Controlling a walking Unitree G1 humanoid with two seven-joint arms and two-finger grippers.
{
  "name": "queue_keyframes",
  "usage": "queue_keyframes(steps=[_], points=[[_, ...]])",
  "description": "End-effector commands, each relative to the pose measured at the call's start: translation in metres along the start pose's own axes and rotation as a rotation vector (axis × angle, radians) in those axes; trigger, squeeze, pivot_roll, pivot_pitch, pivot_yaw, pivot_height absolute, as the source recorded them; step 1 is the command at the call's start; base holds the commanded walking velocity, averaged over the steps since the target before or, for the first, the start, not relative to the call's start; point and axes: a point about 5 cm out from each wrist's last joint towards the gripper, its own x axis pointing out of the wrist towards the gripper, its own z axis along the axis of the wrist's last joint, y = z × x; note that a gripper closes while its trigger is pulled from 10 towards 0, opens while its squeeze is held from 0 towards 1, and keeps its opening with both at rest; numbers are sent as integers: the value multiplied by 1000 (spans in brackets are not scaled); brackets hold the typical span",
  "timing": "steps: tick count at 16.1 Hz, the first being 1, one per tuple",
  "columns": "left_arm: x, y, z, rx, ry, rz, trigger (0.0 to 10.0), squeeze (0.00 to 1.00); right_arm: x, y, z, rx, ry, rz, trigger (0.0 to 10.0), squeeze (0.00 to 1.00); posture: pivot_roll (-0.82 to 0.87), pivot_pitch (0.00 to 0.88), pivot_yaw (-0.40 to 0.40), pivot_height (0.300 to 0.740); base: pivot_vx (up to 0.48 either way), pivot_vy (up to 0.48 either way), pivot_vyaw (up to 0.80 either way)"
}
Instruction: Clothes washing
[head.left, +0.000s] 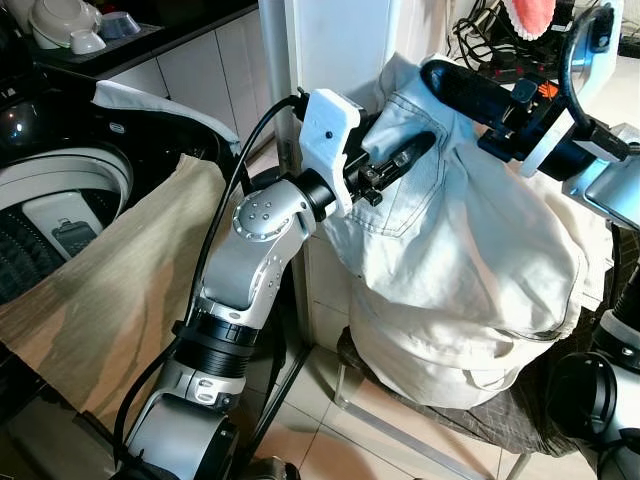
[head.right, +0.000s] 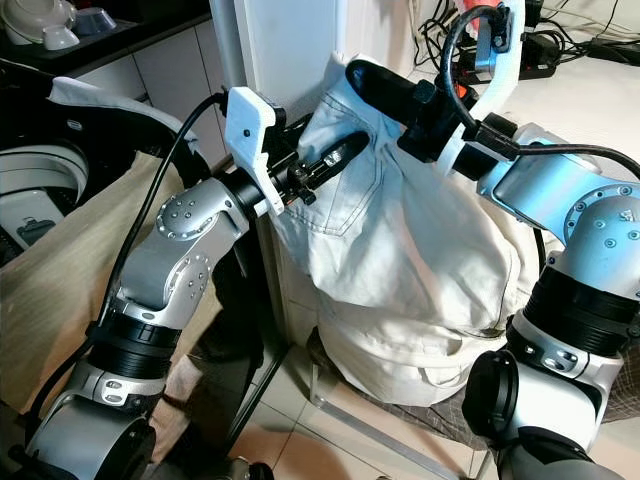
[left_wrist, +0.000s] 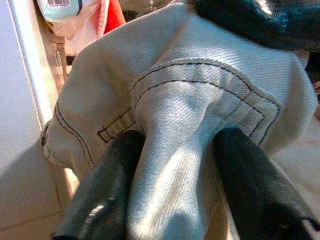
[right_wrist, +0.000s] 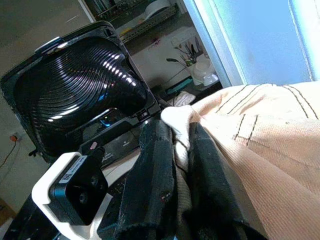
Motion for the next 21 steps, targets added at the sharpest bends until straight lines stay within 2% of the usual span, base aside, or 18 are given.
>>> queue_keyframes(steps=[1,12,13,14,15,21], points=[[-1,1,2,-1,-3,-2,0,0,0,10,1,-21,-5,55,0,0,-87,0,53,740,0,0,0],[-1,3,3,-13,-6,-2,0,0,0,7,0,-28,2,32,0,0,-88,0,58,740,0,0,0],[-1,4,4,-13,-11,4,0,0,0,7,0,-36,3,27,1608,0,-88,0,57,740,0,0,0],[-1,5,5,-18,-19,11,0,0,-1,8,0,-50,5,25,10000,471,-89,0,58,740,0,0,0],[-1,6,6,-20,-21,15,0,0,-1,8,-1,-49,4,27,10000,1000,-90,0,58,740,0,0,0],[-4,18,11,-34,-50,80,0,0,-8,11,2,-91,4,47,10000,1000,-95,0,64,740,0,0,0]])
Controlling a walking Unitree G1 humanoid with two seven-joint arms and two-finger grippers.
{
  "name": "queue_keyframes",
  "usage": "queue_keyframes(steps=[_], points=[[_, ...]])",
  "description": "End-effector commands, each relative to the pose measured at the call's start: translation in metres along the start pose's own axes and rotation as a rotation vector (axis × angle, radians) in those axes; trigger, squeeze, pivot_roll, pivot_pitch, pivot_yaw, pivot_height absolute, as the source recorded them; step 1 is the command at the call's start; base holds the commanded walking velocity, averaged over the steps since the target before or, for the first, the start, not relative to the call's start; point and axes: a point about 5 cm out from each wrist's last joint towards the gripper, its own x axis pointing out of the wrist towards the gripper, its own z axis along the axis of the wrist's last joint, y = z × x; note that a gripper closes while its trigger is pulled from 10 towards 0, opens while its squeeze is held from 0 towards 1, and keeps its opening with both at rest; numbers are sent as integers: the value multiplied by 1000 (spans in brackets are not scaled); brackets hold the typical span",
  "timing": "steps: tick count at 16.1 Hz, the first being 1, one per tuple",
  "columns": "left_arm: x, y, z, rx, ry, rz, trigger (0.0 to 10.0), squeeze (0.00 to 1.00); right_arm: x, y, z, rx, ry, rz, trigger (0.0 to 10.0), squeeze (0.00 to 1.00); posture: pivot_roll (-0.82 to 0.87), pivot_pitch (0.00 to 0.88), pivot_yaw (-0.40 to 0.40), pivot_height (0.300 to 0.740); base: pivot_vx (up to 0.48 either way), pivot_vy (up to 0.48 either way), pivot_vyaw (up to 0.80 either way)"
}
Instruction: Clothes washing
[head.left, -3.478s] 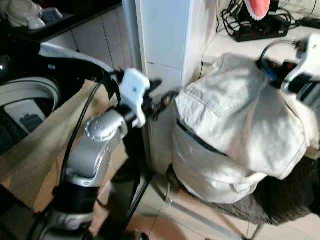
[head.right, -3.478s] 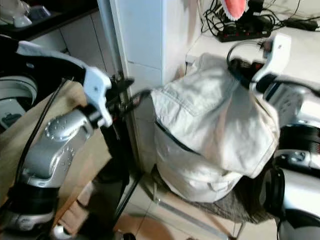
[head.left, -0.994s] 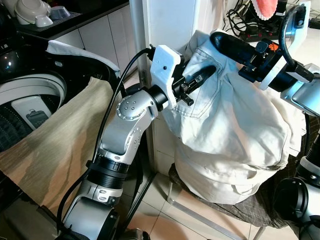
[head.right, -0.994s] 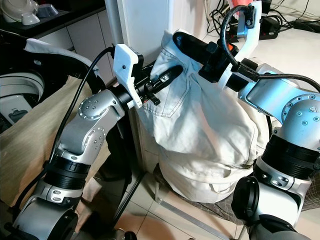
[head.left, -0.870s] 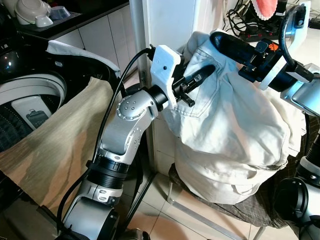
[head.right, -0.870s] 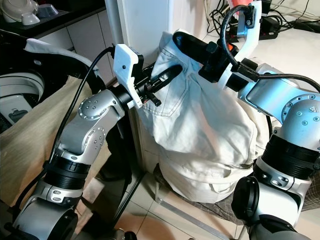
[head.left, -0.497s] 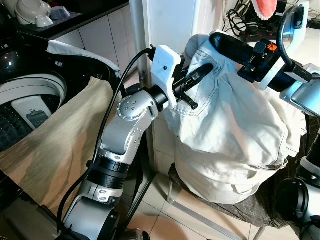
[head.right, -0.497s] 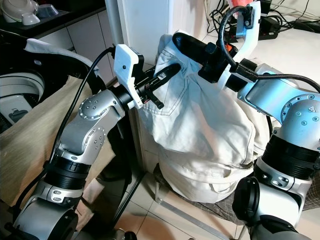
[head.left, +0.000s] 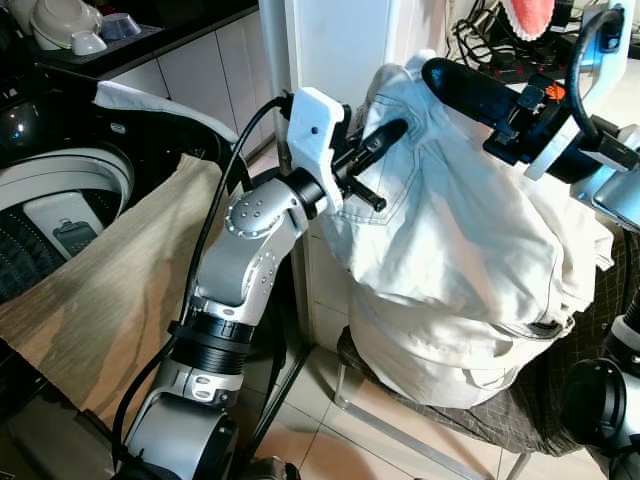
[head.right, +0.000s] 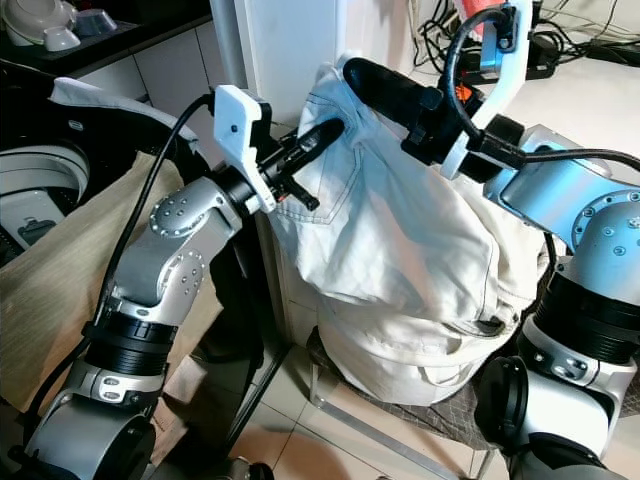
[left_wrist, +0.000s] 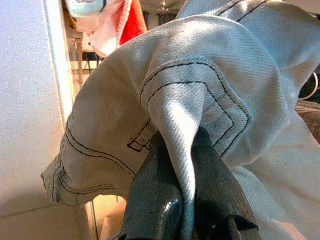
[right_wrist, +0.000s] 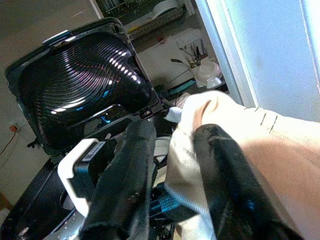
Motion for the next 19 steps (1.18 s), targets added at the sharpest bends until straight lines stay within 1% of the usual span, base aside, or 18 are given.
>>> queue_keyframes(steps=[1,2,3,4,5,6,7,8,9,11,12,13,14,15,16,17,18,19], points=[[0,10,15,29,-43,37,0,0,-4,5,2,-53,-1,8,10000,1000,-95,0,67,740,0,0,0],[-5,25,22,68,-34,82,0,0,-11,5,7,-117,-6,-12,10000,416,-92,0,65,740,0,0,0],[-9,40,33,115,-36,131,0,0,-19,6,13,-175,-9,-14,10000,0,-91,0,64,740,0,0,0],[-12,52,43,161,-37,168,0,0,-23,6,14,-210,3,-18,10000,0,-85,0,63,740,0,0,0],[-18,83,74,285,-49,288,0,0,-31,6,13,-287,64,-36,10000,0,-81,0,63,740,0,0,0],[-25,106,104,385,-69,396,0,0,-35,4,7,-358,142,-68,10000,0,-80,0,65,740,0,0,0],[-32,125,132,494,-85,508,0,0,-35,2,2,-386,180,-88,10000,0,-80,0,65,740,0,0,0],[-37,136,152,585,-92,581,0,0,-34,2,1,-379,176,-93,10000,0,-77,0,67,740,0,0,0],[-47,150,192,830,-69,725,0,0,-28,4,-4,-373,169,-82,10000,0,-77,0,67,740,0,0,0],[-62,161,222,1089,-22,939,0,0,-20,6,-13,-379,172,-67,10000,0,-75,0,74,740,0,0,0],[-69,169,228,1177,23,1040,0,0,-16,7,-17,-383,175,-57,10000,0,-74,0,76,740,0,0,0],[-70,171,228,1194,37,1064,0,0,-15,7,-19,-386,176,-53,10000,0,-74,0,76,740,0,0,0],[-75,181,217,1196,93,1114,0,0,-10,9,-25,-389,182,-38,10000,0,-75,0,78,740,0,0,0],[-79,192,192,1117,183,1123,0,0,-5,10,-31,-385,187,-29,10000,0,-75,0,77,740,0,0,0],[-86,203,150,1048,347,1117,0,0,1,12,-38,-371,192,-29,10000,0,-81,0,80,740,0,0,0],[-91,207,135,992,388,1135,0,0,4,11,-41,-367,195,-37,10000,0,-86,0,80,740,0,0,0],[-106,212,105,898,458,1195,0,0,10,13,-48,-358,202,-40,10000,0,-90,0,80,740,0,0,0],[-126,215,68,627,483,1313,0,0,16,18,-57,-338,205,-16,10000,0,-95,0,83,740,0,0,0]])
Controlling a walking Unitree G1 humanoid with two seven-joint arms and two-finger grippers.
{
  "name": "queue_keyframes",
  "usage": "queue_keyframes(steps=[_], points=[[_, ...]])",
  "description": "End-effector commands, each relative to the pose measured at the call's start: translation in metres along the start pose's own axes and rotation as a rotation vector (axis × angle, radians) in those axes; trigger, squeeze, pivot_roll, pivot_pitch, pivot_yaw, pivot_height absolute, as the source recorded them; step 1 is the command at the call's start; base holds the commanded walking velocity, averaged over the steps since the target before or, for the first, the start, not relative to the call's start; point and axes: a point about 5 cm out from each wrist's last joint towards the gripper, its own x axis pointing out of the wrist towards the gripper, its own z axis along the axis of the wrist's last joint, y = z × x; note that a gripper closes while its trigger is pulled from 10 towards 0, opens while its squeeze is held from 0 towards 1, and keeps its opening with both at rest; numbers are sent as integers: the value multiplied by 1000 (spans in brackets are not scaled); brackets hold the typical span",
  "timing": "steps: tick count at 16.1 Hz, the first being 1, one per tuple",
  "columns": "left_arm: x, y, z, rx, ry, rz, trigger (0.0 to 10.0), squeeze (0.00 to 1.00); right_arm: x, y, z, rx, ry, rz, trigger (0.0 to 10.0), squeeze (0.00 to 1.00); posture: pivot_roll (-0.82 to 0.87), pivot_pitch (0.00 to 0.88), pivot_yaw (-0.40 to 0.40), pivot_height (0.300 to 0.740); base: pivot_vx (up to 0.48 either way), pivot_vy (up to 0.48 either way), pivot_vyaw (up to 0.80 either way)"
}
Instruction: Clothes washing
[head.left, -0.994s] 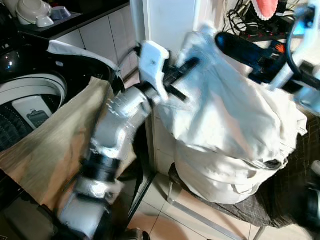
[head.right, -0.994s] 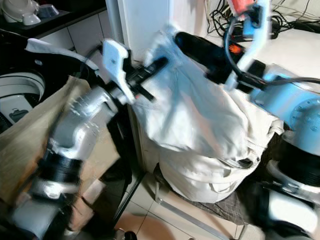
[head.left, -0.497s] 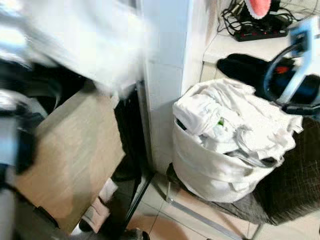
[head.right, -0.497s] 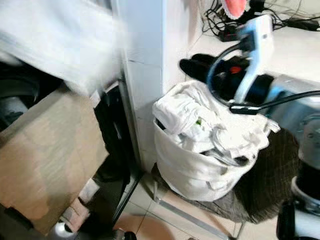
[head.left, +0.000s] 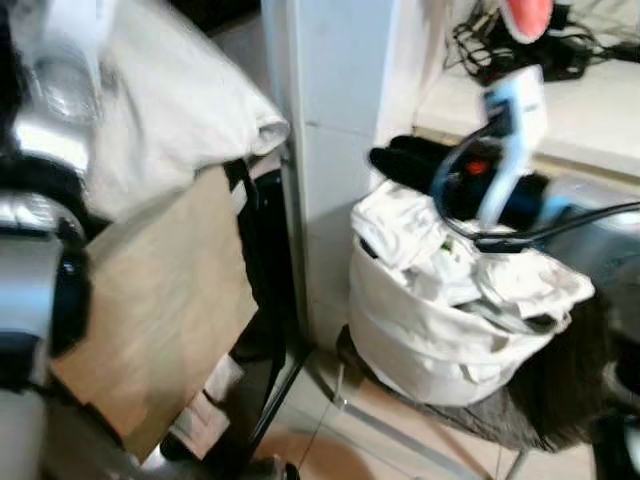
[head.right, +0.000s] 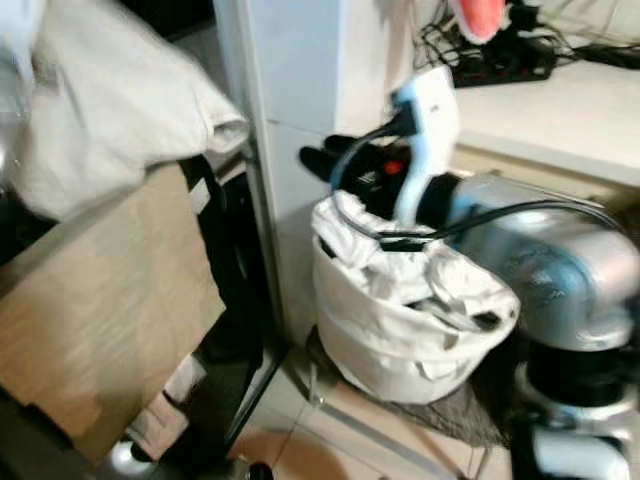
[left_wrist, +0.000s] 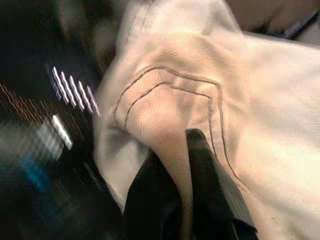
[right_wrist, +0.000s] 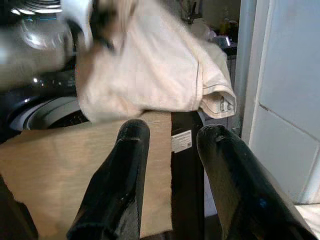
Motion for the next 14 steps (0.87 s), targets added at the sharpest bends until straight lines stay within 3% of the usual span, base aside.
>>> queue_keyframes(steps=[1,2,3,4,5,6,7,8,11,13,14], points=[[-1,0,-16,-149,100,33,0,0,2,7,0,-25,-6,13,10000,0,-95,0,83,740,0,0,0],[-2,0,-21,-146,111,44,0,0,2,8,0,-24,-7,16,10000,0,-101,0,85,740,0,0,0],[-5,-5,-31,-244,157,52,0,0,3,10,-1,-24,-6,20,10000,0,-105,0,87,740,0,0,0],[-5,-3,-31,-159,124,72,0,0,3,9,0,-26,-11,7,10000,0,-110,0,88,740,0,0,0],[-3,7,-18,-6,21,133,0,0,2,7,1,-30,-17,-14,10000,0,-112,0,88,740,0,0,0],[-1,18,-6,61,-53,198,0,0,1,5,2,-29,-23,-29,10000,0,-106,0,82,740,0,0,0],[1,38,19,132,-190,322,0,0,1,4,3,-27,-34,-43,10000,0,-104,0,83,740,0,0,0],[-1,67,56,201,-364,499,0,0,2,3,4,-27,-38,-48,10000,0,-101,0,81,740,0,0,0],[-6,96,79,245,-447,641,0,0,3,4,4,-27,-38,-35,10000,0,-92,0,76,740,0,0,0],[-6,110,79,301,-436,694,0,0,5,6,3,-25,-33,-17,10000,0,-85,0,72,740,0,0,0],[-5,108,73,343,-408,686,0,0,6,8,2,-21,-27,-2,10000,0,-83,0,69,740,0,0,0]])
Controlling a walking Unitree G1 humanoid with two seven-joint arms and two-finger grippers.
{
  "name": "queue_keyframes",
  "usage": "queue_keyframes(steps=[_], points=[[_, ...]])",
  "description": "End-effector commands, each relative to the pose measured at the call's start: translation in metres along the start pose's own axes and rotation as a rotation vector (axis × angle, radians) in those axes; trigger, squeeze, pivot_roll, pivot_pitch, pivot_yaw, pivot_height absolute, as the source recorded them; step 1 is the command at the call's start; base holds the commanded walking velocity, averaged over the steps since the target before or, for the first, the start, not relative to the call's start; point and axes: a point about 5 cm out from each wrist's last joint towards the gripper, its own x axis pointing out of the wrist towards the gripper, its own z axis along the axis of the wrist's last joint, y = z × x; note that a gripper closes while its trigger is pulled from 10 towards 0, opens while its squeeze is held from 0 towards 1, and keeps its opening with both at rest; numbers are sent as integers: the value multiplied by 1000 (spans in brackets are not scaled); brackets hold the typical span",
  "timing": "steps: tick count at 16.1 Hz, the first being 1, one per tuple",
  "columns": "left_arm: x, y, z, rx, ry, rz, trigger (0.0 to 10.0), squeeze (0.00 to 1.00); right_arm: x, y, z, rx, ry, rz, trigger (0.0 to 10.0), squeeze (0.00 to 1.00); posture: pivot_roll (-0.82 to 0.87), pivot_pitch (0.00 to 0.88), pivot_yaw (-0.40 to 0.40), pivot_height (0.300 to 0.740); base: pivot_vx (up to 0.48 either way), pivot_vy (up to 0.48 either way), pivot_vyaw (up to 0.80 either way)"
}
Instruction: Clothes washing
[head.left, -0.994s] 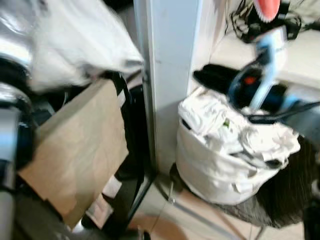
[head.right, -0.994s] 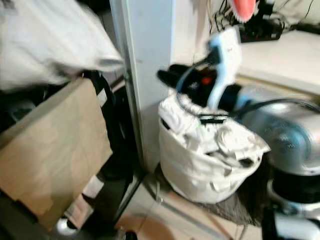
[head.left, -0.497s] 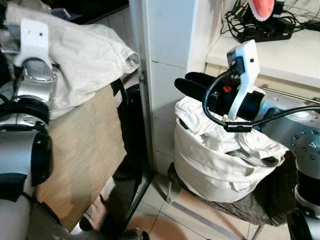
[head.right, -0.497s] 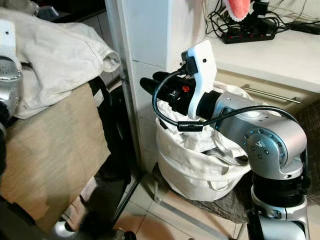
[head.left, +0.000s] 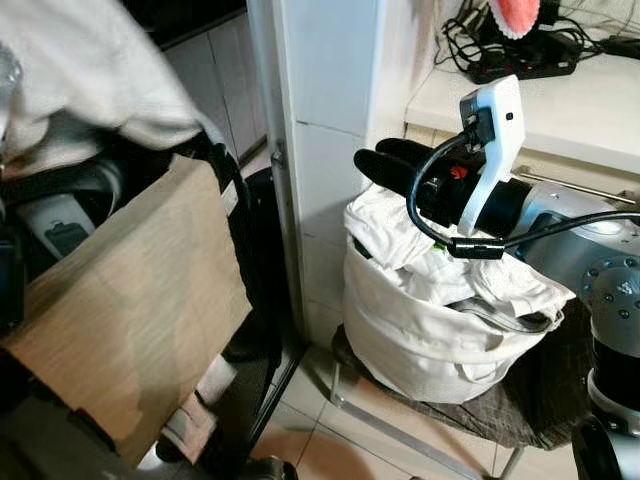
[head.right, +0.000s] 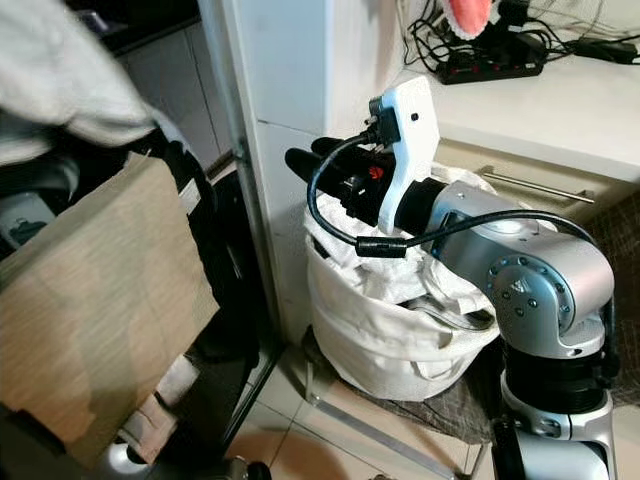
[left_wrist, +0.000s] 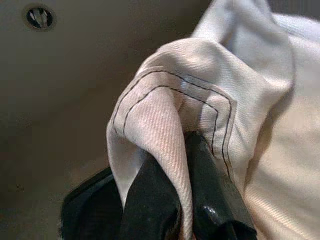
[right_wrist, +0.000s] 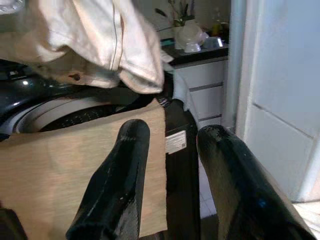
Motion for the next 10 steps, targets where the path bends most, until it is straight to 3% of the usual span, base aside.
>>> queue_keyframes(steps=[1,2,3,4,5,10], points=[[7,10,3,35,-25,36,0,0,2,4,3,-11,-4,30,10000,0,-83,0,69,740,0,0,0],[5,2,2,92,0,-49,3725,0,3,8,1,-8,13,59,10000,0,-86,0,72,740,0,0,0],[4,-3,-1,86,31,-129,10000,0,2,13,-2,-13,37,106,10000,0,-90,0,77,740,0,0,0],[4,-3,-1,70,38,-124,10000,0,1,17,-5,-23,56,133,10000,0,-95,0,83,740,0,0,0],[4,-3,-1,49,52,-125,10000,1000,-1,22,-7,-26,68,161,10000,0,-98,0,85,740,0,0,0],[2,-10,-4,46,112,-225,10000,1000,-7,32,-11,-44,101,251,10000,0,-104,0,93,740,0,0,0]])
